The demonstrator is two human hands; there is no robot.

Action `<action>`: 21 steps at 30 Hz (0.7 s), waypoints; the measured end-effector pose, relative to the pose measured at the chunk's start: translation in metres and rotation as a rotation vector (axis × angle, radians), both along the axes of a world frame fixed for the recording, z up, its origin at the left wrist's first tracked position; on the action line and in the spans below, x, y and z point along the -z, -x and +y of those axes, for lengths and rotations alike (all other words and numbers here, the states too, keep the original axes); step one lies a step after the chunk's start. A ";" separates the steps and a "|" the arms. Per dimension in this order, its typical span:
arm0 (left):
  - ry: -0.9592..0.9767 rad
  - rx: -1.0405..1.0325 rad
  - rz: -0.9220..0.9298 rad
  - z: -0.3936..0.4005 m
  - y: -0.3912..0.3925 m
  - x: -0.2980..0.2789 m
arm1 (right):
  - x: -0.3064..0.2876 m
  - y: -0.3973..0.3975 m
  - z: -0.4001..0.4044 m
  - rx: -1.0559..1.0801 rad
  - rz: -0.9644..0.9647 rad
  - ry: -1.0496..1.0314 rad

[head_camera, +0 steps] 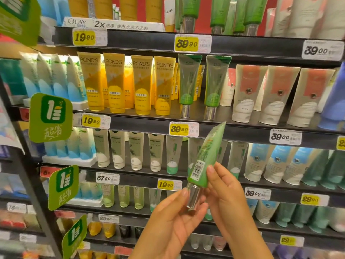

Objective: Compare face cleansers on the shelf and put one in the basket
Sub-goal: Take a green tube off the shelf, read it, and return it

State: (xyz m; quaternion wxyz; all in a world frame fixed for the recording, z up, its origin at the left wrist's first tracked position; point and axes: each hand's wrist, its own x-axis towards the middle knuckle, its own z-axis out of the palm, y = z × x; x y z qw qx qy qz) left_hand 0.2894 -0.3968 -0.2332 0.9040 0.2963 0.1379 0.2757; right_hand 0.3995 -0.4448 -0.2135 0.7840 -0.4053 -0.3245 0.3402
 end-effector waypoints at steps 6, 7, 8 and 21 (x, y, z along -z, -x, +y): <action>0.014 -0.006 0.001 0.000 -0.003 0.000 | 0.001 0.000 0.000 -0.007 0.058 -0.048; 0.003 -0.013 0.002 0.000 -0.003 0.001 | 0.002 0.000 0.000 -0.010 0.067 -0.044; -0.010 -0.021 0.005 0.000 -0.003 0.002 | 0.002 -0.001 -0.001 -0.014 0.077 -0.038; 0.088 -0.026 0.049 -0.004 -0.006 0.006 | 0.007 -0.003 -0.004 -0.051 0.166 -0.049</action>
